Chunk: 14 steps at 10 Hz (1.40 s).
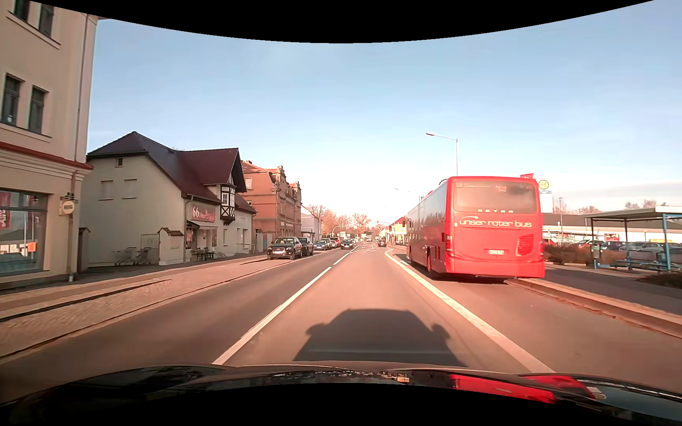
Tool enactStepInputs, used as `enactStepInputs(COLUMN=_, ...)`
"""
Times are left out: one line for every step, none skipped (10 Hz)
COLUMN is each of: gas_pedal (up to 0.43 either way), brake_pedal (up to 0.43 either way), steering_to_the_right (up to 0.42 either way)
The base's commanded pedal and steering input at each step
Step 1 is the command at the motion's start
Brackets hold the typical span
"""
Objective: Follow the waypoints while adhering to traffic rules and regulations
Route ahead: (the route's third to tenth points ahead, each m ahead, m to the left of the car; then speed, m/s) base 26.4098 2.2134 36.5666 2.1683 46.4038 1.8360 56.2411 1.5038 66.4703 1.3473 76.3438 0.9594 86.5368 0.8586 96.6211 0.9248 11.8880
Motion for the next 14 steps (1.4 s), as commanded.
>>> enactStepInputs(gas_pedal=0.11, brake_pedal=0.0, steering_to_the_right=0.006)
enactStepInputs(gas_pedal=0.11, brake_pedal=0.0, steering_to_the_right=0.005)
enactStepInputs(gas_pedal=0.11, brake_pedal=0.0, steering_to_the_right=0.006)
enactStepInputs(gas_pedal=0.11, brake_pedal=0.0, steering_to_the_right=0.006)
enactStepInputs(gas_pedal=0.11, brake_pedal=0.0, steering_to_the_right=0.006)
enactStepInputs(gas_pedal=0.11, brake_pedal=0.0, steering_to_the_right=0.006)
enactStepInputs(gas_pedal=0.11, brake_pedal=0.0, steering_to_the_right=0.006)
enactStepInputs(gas_pedal=0.11, brake_pedal=0.0, steering_to_the_right=0.006)
enactStepInputs(gas_pedal=0.11, brake_pedal=0.0, steering_to_the_right=0.005)
enactStepInputs(gas_pedal=0.11, brake_pedal=0.0, steering_to_the_right=0.006)
enactStepInputs(gas_pedal=0.11, brake_pedal=0.0, steering_to_the_right=0.005)
enactStepInputs(gas_pedal=0.11, brake_pedal=0.0, steering_to_the_right=0.006)
enactStepInputs(gas_pedal=0.11, brake_pedal=0.0, steering_to_the_right=0.006)
enactStepInputs(gas_pedal=0.11, brake_pedal=0.0, steering_to_the_right=0.005)
